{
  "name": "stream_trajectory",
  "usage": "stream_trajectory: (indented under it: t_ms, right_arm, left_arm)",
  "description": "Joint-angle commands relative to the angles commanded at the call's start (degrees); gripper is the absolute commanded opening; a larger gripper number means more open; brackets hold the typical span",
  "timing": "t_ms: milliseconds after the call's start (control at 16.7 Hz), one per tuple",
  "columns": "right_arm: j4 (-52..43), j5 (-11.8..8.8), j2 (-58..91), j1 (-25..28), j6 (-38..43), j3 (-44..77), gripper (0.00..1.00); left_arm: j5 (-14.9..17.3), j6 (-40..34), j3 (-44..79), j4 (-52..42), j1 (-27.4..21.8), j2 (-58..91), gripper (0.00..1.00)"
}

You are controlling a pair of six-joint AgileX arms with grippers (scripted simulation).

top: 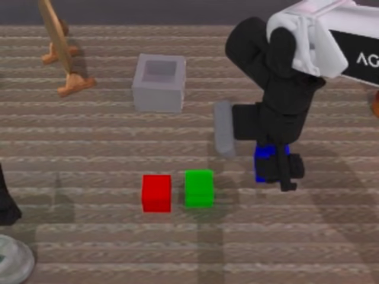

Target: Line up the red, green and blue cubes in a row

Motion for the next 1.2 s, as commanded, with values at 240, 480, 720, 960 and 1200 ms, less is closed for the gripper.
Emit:
stream_trajectory:
  t_ms: [240,480,720,960,1200]
  right_arm:
    - [0.05,-0.01,0.28,-0.28,0.17,0.01,0.0]
    - [6.12,0.0,1.87,-0.24,0.25,-4.15,0.0]
    - [13.68,0.02,4.22,-0.01,0.13,-9.35,0.0]
    - [14.43,0.03,4.5,0.03,0.1,-9.93,0.0]
    - [14.43,0.03,4.5,0.03,0.1,-9.93,0.23]
  left_arm:
    - [0.0,0.0,0.0,0.0,0.0,0.0,1.0]
    - [0.0,0.0,0.0,0.0,0.0,0.0,1.0]
    - [0.0,0.0,0.0,0.0,0.0,0.0,1.0]
    - [0.0,0.0,0.0,0.0,0.0,0.0,1.0]
    - [0.0,0.0,0.0,0.0,0.0,0.0,1.0]
